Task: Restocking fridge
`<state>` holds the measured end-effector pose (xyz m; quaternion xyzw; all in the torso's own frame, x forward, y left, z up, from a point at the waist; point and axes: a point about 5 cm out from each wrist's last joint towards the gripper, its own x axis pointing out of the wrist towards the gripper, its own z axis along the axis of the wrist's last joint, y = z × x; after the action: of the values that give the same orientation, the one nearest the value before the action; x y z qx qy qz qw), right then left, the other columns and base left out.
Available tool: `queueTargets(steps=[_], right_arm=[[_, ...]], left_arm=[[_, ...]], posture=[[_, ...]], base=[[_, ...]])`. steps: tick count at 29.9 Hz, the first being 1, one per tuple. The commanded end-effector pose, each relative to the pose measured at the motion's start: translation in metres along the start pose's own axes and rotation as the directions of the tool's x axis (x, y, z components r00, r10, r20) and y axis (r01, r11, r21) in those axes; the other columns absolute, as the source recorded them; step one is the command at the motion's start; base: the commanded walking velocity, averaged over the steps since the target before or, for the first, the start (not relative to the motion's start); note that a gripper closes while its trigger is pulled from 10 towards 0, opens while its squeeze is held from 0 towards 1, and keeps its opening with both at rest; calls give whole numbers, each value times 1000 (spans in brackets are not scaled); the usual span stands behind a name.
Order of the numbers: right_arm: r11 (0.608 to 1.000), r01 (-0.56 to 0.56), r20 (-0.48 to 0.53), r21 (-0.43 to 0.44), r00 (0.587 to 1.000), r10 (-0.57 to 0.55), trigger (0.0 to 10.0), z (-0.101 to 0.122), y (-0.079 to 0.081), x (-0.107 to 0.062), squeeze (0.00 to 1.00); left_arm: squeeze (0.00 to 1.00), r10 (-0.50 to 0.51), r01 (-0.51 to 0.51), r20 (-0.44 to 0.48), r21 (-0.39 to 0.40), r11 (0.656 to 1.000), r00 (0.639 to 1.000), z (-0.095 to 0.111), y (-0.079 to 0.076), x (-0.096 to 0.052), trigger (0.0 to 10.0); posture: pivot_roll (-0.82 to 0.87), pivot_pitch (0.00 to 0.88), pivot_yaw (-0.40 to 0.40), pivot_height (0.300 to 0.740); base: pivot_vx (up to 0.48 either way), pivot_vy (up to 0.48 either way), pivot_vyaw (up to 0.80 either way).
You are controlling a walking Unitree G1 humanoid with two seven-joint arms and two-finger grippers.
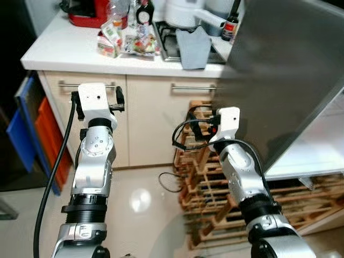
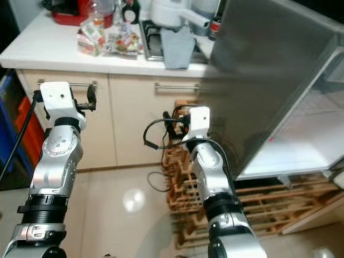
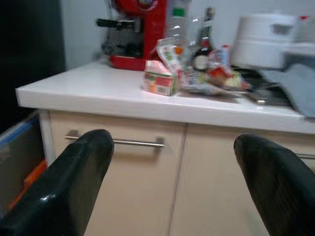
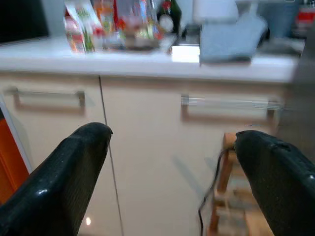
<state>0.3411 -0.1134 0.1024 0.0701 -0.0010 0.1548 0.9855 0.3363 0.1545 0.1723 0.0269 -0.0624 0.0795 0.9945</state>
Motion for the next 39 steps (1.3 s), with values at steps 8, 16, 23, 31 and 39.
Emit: queueTargets(steps=[8,16,23,31,39], right_arm=[[1000,12,30,9,999,-12,10000,7,1,3,0],[1000,9,98,-3,995,-9,10000,21,2,6,0],[1000,11,92,-15,996,-9,10000,20,0,6,0],[1000,7,85,-15,996,-6,10000,18,2,5,0],[1000,11,86,-17,996,-10,10000,18,1,5,0]], left_arm=[[0,-10,8,25,70,998,1000,7,-2,2,10000],[0,-16,8,85,87,996,996,22,-3,5,10000],[0,-43,39,41,77,996,998,14,-8,5,10000],[0,-63,63,8,41,997,998,10,-12,4,10000],[0,-69,68,27,47,997,997,14,-13,5,10000]], posture=[[36,0,-68,740],[32,0,-71,740],[33,0,-76,740],[27,0,-72,740],[23,0,-70,740]], base=[[0,106,0],[334,0,0],[469,0,0],[476,0,0],[480,0,0]])
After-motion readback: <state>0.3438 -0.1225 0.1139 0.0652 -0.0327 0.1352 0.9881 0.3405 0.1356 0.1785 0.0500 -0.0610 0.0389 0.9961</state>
